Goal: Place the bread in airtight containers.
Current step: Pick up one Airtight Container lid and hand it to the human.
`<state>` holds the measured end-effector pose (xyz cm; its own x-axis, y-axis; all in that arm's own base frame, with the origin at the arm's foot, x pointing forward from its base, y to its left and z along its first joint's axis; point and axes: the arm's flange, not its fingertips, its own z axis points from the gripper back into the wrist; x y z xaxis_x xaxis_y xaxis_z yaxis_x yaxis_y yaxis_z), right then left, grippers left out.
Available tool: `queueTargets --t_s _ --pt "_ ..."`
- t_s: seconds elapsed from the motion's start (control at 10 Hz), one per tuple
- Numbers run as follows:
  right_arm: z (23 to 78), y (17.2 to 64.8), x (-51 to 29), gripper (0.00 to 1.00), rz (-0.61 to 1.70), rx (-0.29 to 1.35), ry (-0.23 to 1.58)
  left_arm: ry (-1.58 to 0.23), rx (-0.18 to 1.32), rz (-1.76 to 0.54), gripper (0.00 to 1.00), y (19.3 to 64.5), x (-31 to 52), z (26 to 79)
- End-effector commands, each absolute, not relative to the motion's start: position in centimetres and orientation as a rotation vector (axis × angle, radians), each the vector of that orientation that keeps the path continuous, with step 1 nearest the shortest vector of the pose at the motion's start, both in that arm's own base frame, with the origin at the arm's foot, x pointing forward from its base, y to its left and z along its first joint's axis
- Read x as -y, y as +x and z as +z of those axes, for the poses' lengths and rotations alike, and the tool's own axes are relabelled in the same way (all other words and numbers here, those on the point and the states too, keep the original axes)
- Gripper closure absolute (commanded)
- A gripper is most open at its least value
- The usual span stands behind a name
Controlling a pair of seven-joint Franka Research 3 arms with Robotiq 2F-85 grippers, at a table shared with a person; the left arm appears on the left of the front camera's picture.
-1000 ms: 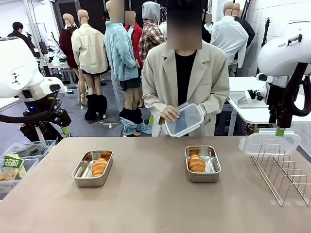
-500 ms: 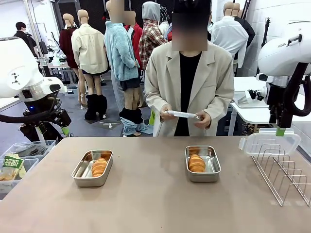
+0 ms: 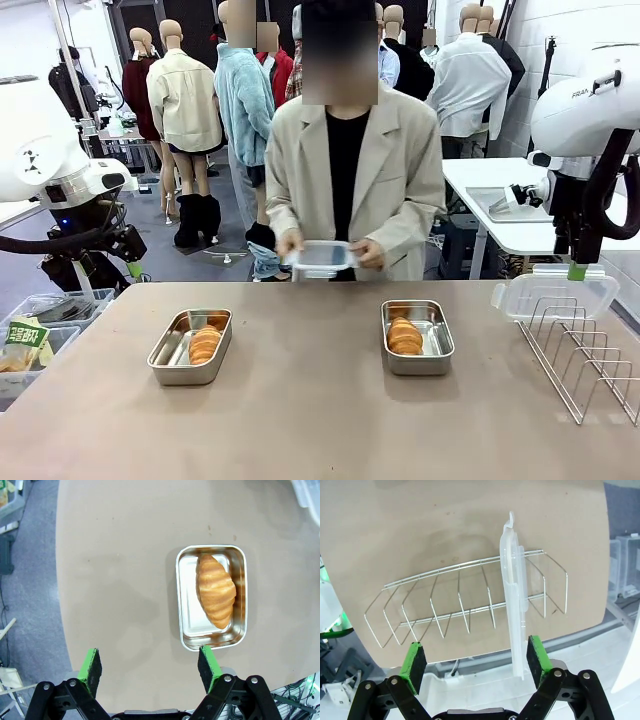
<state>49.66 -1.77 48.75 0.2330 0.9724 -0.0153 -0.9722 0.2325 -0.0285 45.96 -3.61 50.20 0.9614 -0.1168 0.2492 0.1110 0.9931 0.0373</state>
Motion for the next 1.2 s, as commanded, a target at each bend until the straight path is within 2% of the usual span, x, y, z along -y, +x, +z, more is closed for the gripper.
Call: queueTargets --t_s 0.0,1.1 --pt "48.88 49.66 1.59 0.00 1.320 0.009 -0.031 0.030 0.256 -0.106 0.00 45.98 3.48 50.27" --pt "48.88 49.66 1.59 0.00 1.320 0.009 -0.031 0.030 0.256 -0.106 0.00 45.98 3.48 50.27"
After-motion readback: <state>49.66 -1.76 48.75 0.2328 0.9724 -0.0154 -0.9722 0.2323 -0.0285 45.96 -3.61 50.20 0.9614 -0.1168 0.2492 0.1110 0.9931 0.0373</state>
